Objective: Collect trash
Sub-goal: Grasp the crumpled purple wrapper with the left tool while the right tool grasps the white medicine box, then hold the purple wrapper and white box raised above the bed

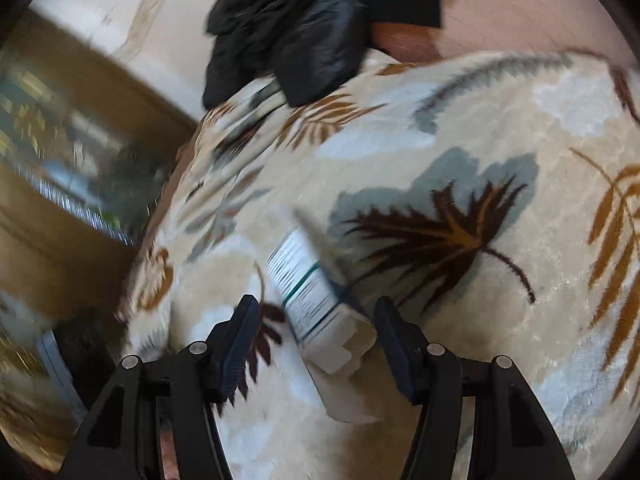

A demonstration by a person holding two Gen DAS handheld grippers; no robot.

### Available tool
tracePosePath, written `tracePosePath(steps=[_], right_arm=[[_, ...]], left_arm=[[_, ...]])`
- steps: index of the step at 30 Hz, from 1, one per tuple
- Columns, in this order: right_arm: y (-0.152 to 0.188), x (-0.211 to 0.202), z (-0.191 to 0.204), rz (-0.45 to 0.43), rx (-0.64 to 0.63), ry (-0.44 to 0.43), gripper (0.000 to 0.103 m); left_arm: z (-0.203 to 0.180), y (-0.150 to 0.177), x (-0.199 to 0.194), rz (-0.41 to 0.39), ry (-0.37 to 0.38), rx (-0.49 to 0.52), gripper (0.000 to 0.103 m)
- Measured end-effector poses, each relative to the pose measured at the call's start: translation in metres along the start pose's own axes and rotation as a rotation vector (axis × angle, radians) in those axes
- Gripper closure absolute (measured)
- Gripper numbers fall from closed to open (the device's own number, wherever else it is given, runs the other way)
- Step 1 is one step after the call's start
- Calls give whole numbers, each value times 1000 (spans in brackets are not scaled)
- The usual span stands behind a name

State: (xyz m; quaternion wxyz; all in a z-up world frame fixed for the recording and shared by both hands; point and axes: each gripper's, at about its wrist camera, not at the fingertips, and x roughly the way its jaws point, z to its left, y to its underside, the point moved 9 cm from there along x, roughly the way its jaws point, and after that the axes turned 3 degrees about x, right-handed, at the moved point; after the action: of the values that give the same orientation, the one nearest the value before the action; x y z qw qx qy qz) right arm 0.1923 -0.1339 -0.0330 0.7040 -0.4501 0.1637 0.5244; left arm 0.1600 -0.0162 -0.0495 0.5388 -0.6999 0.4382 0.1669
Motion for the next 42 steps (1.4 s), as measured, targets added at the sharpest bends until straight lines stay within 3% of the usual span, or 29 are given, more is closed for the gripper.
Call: tracePosePath(steps=[5, 6, 7, 9, 14, 23, 33, 42], right_arm=[[-5, 20, -1, -13, -72, 89, 33], [-3, 27, 0, -4, -79, 101, 39], [-2, 29, -1, -7, -89, 128, 61], [4, 25, 1, -30, -101, 170, 68], [25, -24, 3, -156, -13, 207, 69], [116, -131, 26, -345, 68, 323, 69], [176, -173, 46, -426, 106, 367, 69], [185, -189, 59, -471, 67, 379, 69]], left_arm=[[4, 0, -4, -3, -23, 1, 79], [4, 0, -4, -2, -25, -1, 79], [5, 0, -4, -3, -27, -3, 79], [5, 0, -4, -4, -39, -1, 79], [-5, -2, -17, -33, -77, 39, 79], [-58, 26, -77, -95, -102, 153, 79], [-88, 75, -122, -115, -157, 200, 79], [-91, 81, -144, -154, -222, 238, 79]])
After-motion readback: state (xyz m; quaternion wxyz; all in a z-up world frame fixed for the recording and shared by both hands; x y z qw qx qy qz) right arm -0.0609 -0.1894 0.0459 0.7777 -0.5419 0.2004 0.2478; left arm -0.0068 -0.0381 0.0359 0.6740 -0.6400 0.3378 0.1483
